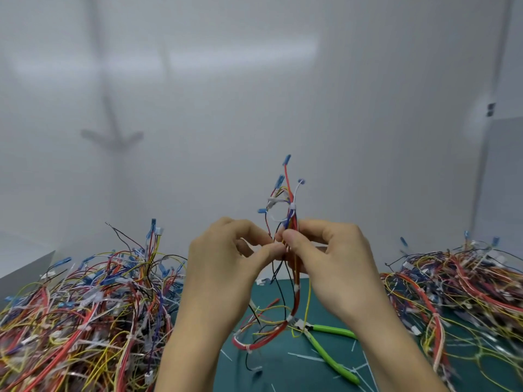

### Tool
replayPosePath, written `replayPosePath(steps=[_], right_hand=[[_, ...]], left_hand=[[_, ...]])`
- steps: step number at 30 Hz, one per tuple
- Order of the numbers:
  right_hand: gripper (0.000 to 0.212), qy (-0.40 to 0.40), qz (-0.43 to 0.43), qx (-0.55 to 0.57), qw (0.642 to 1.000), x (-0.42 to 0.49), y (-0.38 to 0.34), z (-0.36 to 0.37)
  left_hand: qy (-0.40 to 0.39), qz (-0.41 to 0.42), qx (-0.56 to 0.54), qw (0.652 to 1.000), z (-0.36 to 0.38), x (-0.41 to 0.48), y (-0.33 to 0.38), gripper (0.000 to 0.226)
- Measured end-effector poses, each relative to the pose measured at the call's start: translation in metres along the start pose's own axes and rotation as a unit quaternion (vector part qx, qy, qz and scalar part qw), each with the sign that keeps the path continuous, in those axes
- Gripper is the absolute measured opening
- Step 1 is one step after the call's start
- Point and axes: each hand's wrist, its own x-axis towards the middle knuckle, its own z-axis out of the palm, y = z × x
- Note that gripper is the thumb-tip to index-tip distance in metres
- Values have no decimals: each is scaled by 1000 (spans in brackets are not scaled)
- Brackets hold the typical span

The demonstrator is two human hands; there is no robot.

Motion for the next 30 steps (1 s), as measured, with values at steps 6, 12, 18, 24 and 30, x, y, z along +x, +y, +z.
replayPosePath(steps=[6, 12, 18, 24, 30], right_hand=[[21, 35, -18, 62, 997, 8, 2, -10], [27, 24, -34, 189, 981, 11, 1, -20], [19, 21, -26, 249, 968, 11, -4, -28], [16, 56, -26, 293, 954, 12, -8, -41], [15, 84, -1, 328, 941, 14, -5, -49]], left_hand=[[-181, -117, 27, 976, 3, -2, -27, 65], [-316, -144, 98, 933, 20, -10, -41, 79], [-372, -148, -1, 916, 23, -9, -49, 21], [-327, -150, 69, 930, 13, -6, -67, 13], [-282, -209, -9, 936, 6, -8, -81, 12]])
